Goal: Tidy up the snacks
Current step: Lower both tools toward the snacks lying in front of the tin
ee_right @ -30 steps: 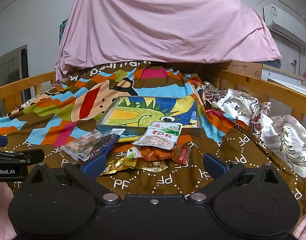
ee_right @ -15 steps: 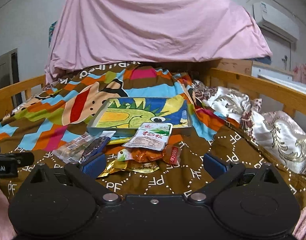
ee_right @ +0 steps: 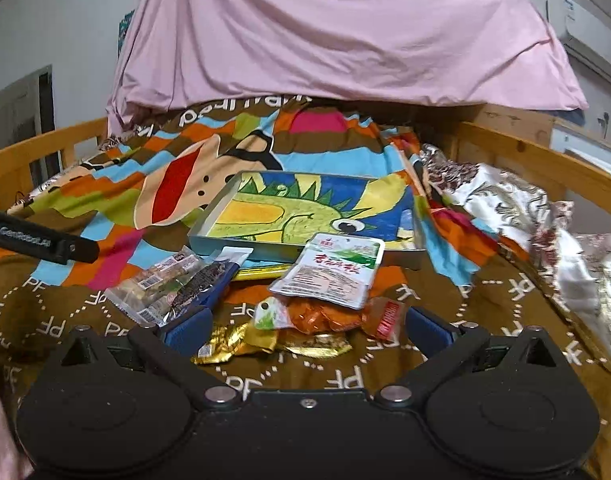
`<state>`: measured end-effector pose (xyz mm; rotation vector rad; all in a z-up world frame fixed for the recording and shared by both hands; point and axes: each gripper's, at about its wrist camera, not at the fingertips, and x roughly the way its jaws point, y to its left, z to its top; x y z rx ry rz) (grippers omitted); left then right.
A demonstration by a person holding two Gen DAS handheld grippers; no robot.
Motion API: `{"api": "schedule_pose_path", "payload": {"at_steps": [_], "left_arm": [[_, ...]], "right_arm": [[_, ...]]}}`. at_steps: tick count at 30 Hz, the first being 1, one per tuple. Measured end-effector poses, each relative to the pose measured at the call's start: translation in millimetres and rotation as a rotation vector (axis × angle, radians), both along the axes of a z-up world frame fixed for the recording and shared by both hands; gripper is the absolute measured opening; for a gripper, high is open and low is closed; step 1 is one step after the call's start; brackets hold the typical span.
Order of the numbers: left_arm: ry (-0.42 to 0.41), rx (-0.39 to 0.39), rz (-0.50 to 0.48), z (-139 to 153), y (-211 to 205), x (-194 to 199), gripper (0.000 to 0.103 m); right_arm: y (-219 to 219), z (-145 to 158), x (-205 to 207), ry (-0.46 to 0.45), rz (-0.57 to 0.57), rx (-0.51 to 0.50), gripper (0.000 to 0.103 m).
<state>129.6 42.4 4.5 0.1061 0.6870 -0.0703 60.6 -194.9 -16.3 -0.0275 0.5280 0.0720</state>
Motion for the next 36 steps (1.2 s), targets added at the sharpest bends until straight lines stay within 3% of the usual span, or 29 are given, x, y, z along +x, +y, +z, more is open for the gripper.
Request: {"api": "schedule_pose_path", "payload": {"at_steps": [6,11,19,24,29,34,36], "left_arm": [[0.072,0.030,-0.042,-17.5,1.5,53.8,0.103],[0.156,-0.058,-0.063,-28.5,12.8,89.2,0.102],[0.171,-0.133,-0.050,-39.5,32.9,116.6,0.102],[0.219,-0.196,-0.027,-49.7,45.5,126.5,0.102],[0.212,-0.232,-0.059,-54.1,48.7,130.2,0.102],[0.255,-0.205,-0.110,-65.9,36.2,133.0,0.102],[0.252,-0.161,-0.134,-69.3,27.4,132.5,0.102]], "right_arm": [[42.8,-12.9,42.3,0.021,0.060,-0.070,0.102],[85.2,-30.5,80.0,0.056,0.091,-0.150,0.102],[129.3,-61.9,128.5,0.109,0.102,-0.177,0.102],[121.3,-78.3,137.2,0.164,0.070,-0.220,0.102],[96.1,-76.2,123.5,0.134,0.059,-0.241,0.102],[84.8,-80.4,121.6,0.126,0.066,-0.242,0.102],[88.7,-82.1,120.2,0.107,0.079,-0.274,0.102]]}}
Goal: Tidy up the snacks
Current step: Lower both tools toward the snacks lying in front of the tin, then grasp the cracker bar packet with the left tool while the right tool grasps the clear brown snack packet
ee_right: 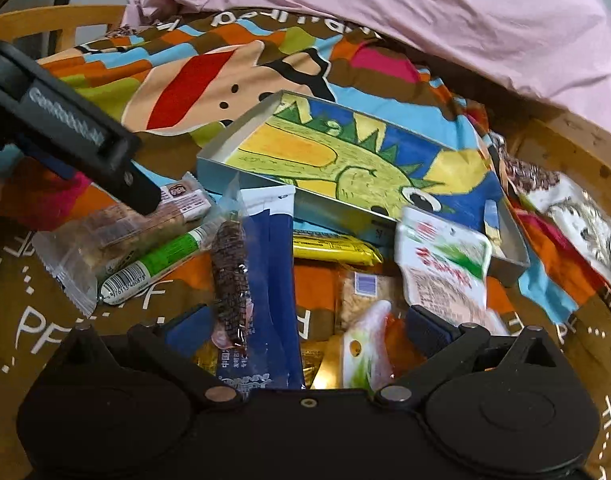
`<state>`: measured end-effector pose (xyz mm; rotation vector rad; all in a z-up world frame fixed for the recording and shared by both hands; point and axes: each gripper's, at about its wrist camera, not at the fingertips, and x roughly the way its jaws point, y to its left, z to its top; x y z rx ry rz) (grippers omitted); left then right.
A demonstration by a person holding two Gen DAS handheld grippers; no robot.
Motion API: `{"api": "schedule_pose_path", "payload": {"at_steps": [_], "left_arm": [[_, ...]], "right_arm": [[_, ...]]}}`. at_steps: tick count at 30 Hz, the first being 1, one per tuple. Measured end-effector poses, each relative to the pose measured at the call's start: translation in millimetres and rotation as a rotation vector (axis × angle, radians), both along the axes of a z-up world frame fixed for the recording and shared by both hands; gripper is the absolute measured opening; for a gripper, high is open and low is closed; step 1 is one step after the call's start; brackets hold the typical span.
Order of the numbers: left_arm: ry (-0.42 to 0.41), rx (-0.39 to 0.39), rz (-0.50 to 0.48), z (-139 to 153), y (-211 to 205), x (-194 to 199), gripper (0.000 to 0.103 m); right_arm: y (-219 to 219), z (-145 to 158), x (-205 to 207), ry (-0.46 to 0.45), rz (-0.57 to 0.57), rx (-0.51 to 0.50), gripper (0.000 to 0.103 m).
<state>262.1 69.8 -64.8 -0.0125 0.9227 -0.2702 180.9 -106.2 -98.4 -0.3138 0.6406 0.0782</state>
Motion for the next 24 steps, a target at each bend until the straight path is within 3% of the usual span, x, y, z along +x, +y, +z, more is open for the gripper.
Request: {"api": "schedule_pose_path", "payload": {"at_steps": [7,11,15,16,20,22,24], "left_arm": [[0.017,0.096,-0.065,-16.2,-15.6,1.9,0.093],[-0.005,0.131,-0.091,-18.6,-21.5,1.0,0.086],[-0.021,0.113,-0.128,-17.7,-24.2,-2.4,0.067],[-0.022,0.104,-0.137,-17.5,-24.4,-2.9,0.060],[-0.009,0.064,-0.145,-17.4,-23.3,-1.8,0.047],[-0.006,0.059,-0.137,-18.1,-21.9,-0.3,0.046],[0.001,0.052,-0.124,-18.6,-19.7,1.6,0.046]], "right_arm": [[28.7,-8.7,-8.8,-0.101,0.138,-0.178,0.098],[35.7,-10.9,-8.7,-0.118,0.179,-0.208,0.083],[39.2,-12.6,-8.3,-0.105,0.212,-0.190,0.062],[40.1,-12.8,-8.5,-0.098,0.219,-0.184,0.059],[43.6,-11.8,-8.2,-0.091,0.240,-0.167,0.049],[49.2,-13.2,-8.9,-0.107,0.265,-0.209,0.050],[54.2,-16.9,-10.8,-0.139,0.283,-0.266,0.057]]}}
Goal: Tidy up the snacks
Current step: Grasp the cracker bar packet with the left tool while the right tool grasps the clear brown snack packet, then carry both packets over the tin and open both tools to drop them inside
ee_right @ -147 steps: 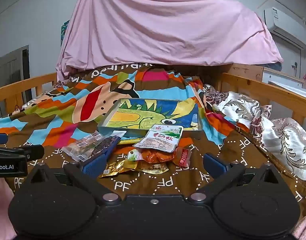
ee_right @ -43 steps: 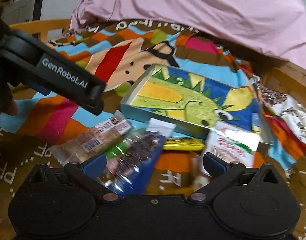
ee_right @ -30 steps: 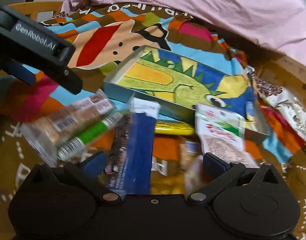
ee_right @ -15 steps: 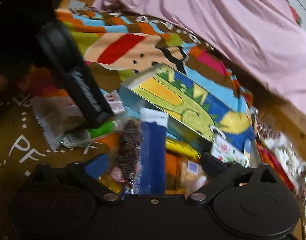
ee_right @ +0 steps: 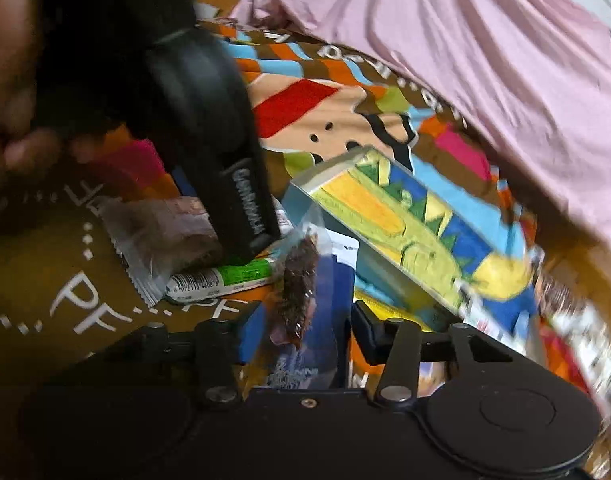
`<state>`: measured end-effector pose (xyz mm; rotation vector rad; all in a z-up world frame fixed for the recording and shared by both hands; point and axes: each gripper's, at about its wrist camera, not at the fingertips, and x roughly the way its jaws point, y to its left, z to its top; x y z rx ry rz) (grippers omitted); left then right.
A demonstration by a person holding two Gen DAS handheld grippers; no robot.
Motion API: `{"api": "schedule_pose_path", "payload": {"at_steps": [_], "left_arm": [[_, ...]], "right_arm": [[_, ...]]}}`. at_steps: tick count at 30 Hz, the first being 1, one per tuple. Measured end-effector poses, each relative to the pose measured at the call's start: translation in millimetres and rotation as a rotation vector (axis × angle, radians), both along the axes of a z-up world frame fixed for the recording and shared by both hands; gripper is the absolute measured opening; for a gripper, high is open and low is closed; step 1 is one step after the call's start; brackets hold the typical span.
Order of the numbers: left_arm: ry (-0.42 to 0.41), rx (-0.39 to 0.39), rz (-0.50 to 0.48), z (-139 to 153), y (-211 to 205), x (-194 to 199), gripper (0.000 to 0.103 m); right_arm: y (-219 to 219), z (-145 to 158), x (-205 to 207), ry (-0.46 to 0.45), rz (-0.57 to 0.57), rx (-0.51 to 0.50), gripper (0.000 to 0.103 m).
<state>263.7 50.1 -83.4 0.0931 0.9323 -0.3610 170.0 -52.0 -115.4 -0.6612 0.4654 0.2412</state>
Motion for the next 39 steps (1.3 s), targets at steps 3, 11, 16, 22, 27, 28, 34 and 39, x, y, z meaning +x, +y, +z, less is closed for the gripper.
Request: {"api": "schedule_pose_path", "payload": {"at_steps": [3,11,16,22,27,28,34,39], "left_arm": [[0.014,-0.019,0.023,-1.4,4.5,1.9,0.046],[0.035,-0.044,0.053,-1.6,7.6,1.9,0.042],[0.035,-0.051,0.075,0.0,9.3,-0.4,0.041],[0.037,-0.062,0.099,5.5,11.7,-6.7,0.041],[0.024,-0.096,0.132,15.2,16.4,-20.4,0.041],[0.018,-0.103,0.138,17.9,17.4,-23.1,0.041],[-0.053,-0.157,0.170,37.1,25.0,-38.2,0.041],[-0.130,-0.219,0.197,50.5,32.5,-41.9,0.041]], "right_arm": [[0.7,-1.7,0.2,-0.008,0.013,-0.012,0.054],[10.5,-9.5,-18.2,-0.051,0.091,-0.085,0.021],[7.3,-3.2,-19.2,-0.065,0.093,-0.042,0.015],[8.8,3.1,-33.3,-0.120,0.109,-0.055,0.013],[8.9,13.2,-46.5,-0.179,0.123,-0.069,0.013],[8.7,15.2,-49.9,-0.192,0.123,-0.074,0.013],[0.3,33.1,-55.6,-0.250,0.101,-0.049,0.010],[-2.2,42.3,-57.4,-0.293,0.093,-0.044,0.010]]}}
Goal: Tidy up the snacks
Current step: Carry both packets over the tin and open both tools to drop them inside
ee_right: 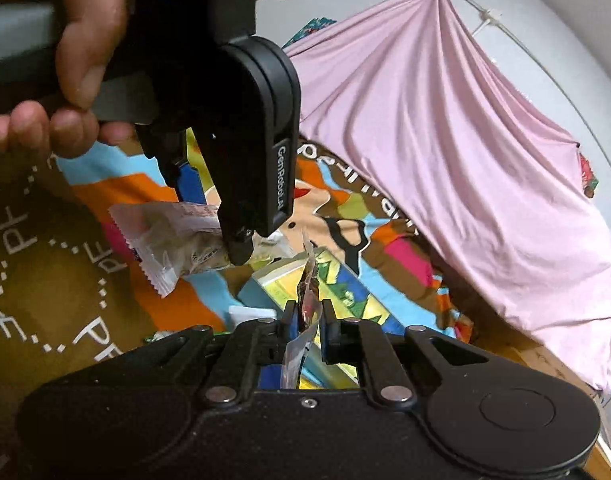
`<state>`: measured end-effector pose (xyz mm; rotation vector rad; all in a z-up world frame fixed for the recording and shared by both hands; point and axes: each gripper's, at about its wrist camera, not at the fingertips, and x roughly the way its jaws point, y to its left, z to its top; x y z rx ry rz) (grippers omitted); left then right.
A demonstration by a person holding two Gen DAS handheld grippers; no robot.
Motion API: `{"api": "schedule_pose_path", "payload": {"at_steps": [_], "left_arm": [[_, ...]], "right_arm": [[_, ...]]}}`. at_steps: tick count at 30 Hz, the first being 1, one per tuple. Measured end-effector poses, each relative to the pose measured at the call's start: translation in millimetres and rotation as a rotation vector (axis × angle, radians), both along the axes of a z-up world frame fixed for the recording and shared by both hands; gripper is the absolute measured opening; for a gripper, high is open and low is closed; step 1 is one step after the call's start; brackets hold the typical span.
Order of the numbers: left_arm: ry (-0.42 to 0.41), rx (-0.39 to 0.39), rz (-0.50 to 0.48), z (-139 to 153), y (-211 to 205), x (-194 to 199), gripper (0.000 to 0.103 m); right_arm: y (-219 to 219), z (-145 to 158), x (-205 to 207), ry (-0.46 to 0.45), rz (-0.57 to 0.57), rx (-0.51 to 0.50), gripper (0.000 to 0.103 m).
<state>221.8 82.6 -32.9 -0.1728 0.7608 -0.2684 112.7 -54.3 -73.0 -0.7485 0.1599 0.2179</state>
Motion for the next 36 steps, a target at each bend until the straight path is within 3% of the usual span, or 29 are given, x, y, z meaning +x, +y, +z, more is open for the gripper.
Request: {"api": "schedule_pose_path", "payload": {"at_steps": [9,11,15,19,25,31,36], "left_arm": [[-0.076,-0.031,0.015,8.0,-3.0,7.9,0.041],[-0.093,-0.051,0.014,11.7,-7.6,23.3,0.041],[-0.112,-0.183,0.040,15.6,-13.3,66.4,0.041],[-0.142,-0.183,0.051,8.7,-26.1,103.0,0.041],[-0.146,-0.250,0.070,-13.5,-42.7,148.9,0.041],[-0.158,-0.154,0.054,-35.5,-62.1,176.7,0.041],[-0.081,-0.179,0.033,-60.3,-67.3,197.4,0.041]], "right_arm": [[-4.4,1.4,16.4,-0.058,-0.027,-0.054,0.010],[-9.4,9.5,32.4,-0.068,-0.046,-0.050,0.010],[-23.5,27.5,77.6,-0.073,-0.087,-0.034,0.011],[-41.1,34.2,129.9,-0.051,-0.126,-0.022,0.011],[-53.4,15.3,185.1,0.017,-0.216,0.041,0.011],[-55.7,-17.4,212.9,0.082,-0.271,0.001,0.011],[-50.8,-29.9,227.7,0.101,-0.288,-0.046,0.011]]}}
